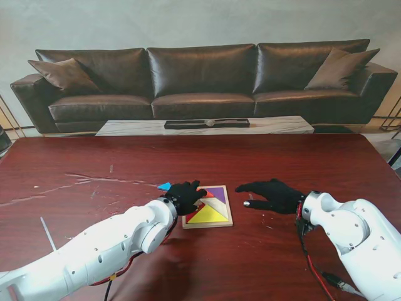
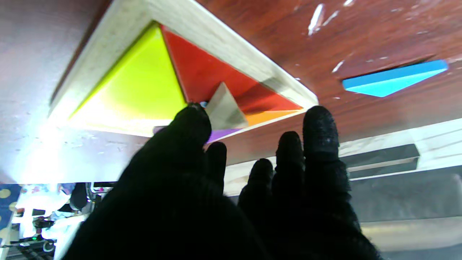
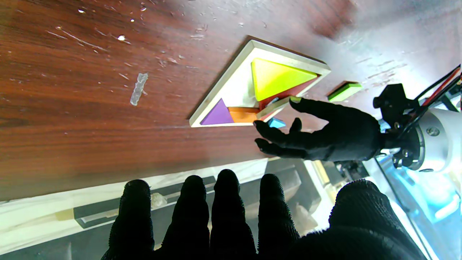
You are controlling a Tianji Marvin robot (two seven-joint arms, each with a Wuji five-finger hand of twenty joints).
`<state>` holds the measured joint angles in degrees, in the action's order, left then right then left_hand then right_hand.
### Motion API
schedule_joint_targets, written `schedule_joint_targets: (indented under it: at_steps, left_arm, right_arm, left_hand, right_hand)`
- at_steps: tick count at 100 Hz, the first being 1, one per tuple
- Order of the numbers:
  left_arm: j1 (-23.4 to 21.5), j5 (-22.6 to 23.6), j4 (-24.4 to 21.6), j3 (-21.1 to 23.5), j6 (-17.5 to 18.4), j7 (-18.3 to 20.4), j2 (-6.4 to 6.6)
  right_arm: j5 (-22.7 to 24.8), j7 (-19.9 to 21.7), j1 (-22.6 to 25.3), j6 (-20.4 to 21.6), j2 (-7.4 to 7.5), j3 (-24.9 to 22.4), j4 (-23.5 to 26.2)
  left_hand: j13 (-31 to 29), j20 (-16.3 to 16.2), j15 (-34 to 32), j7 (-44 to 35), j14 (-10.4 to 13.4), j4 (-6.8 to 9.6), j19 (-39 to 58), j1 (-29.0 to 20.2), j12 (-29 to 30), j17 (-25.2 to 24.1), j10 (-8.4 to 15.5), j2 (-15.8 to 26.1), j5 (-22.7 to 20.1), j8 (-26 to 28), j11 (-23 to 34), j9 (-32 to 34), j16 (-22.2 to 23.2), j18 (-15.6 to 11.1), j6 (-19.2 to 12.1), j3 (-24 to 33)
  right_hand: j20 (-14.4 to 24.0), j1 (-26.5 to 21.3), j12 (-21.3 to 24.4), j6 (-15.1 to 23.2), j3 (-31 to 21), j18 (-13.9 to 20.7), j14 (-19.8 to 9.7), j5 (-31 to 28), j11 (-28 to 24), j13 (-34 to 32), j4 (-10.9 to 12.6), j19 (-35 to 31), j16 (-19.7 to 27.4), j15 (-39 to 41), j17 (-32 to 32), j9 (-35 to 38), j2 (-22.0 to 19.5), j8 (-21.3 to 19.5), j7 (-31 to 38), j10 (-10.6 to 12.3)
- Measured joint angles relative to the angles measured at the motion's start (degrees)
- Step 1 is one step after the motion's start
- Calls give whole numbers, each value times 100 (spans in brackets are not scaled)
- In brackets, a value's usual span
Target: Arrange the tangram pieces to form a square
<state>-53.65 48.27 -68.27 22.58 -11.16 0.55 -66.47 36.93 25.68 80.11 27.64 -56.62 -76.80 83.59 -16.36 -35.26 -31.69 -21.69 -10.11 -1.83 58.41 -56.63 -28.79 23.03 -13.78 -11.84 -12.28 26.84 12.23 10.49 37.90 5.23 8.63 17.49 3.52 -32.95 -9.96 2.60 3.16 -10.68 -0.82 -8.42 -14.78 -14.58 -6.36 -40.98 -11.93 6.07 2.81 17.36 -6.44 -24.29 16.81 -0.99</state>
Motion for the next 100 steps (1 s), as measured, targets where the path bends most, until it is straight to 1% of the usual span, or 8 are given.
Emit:
schedule_joint_targets:
  at_steps: [13, 25, 32, 37, 43, 55, 79, 100]
  left_arm:
    - [-114, -44, -27, 160, -170, -46, 20]
    - [-129, -237, -47, 163, -220, 56, 39]
    - [-121, -400, -26, 157, -174, 110, 34]
    - [-113, -480, 13, 149, -131, 114, 21]
    - [-104, -502, 63, 147, -84, 86, -1]
    - [-88, -501, 174, 140, 5, -120, -58]
    - [-81, -519, 371, 110, 191, -471, -170]
    - [-31, -622, 518, 41, 396, -639, -260]
  right_arm:
    - [-7, -2, -14, -3, 0, 20, -3]
    - [-7, -5, -22, -3, -1, 30, -4]
    - [-6, -5, -24, -3, -1, 32, -4]
    - [-4, -5, -25, -3, -1, 32, -3]
    - [0, -3, -25, -3, -1, 31, -3]
    - [10, 4, -25, -3, -1, 22, 1]
    - [9, 6, -23, -8, -1, 15, 0]
    - [8, 2, -1, -9, -2, -33, 0]
  left_hand:
    - [-256, -67, -1, -6, -87, 0, 147, -44, -143, 203, -15, 217, 0, 91, 243, 29, 0, 25, -120, -420]
    - [-829, -108, -199, -38, -108, 0, 426, -166, -195, 602, -21, 271, 0, 195, 735, 850, 79, 37, -257, -514]
    - [-1252, -131, -357, -40, -94, 0, 686, -173, -261, 889, 88, 271, -17, 220, 1115, 1389, 192, 43, -307, -618]
    - [-1383, -131, -450, -57, -92, 0, 794, -239, -343, 1016, 201, 272, -74, 229, 1328, 1592, 276, 61, -325, -700]
    - [-1519, -131, -562, -198, -39, 0, 886, -362, -376, 1087, 161, 272, -159, 279, 1399, 1584, 345, 60, -333, -715]
    - [-1826, -76, -827, -499, 108, 0, 1029, -522, -1262, 1293, 405, 240, -182, 282, 1636, 2095, 526, -16, -334, -702]
    - [-2181, 40, -1057, -1103, 257, 0, 1119, -1126, -2132, 1600, 604, 42, -524, 300, 1190, 2907, 617, -98, -326, -789]
    - [-2353, 93, -1171, -1396, 307, 0, 1124, -1143, -2435, 1756, 607, -107, -716, 310, 1003, 3138, 619, -161, -357, -850]
  right_hand:
    - [0, 0, 0, 0, 0, 0, 0, 0, 0, 0, 0, 0, 0, 0, 0, 0, 0, 0, 0, 0]
    - [0, 0, 0, 0, 0, 0, 0, 0, 0, 0, 0, 0, 0, 0, 0, 0, 0, 0, 0, 0]
    - [0, 0, 0, 0, 0, 0, 0, 0, 0, 0, 0, 0, 0, 0, 0, 0, 0, 0, 0, 0]
    - [0, 0, 0, 0, 0, 0, 0, 0, 0, 0, 0, 0, 0, 0, 0, 0, 0, 0, 0, 0]
    - [0, 0, 0, 0, 0, 0, 0, 0, 0, 0, 0, 0, 0, 0, 0, 0, 0, 0, 0, 0]
    - [0, 0, 0, 0, 0, 0, 0, 0, 0, 0, 0, 0, 0, 0, 0, 0, 0, 0, 0, 0]
    - [0, 0, 0, 0, 0, 0, 0, 0, 0, 0, 0, 0, 0, 0, 0, 0, 0, 0, 0, 0]
    - [0, 0, 0, 0, 0, 0, 0, 0, 0, 0, 0, 0, 0, 0, 0, 0, 0, 0, 0, 0]
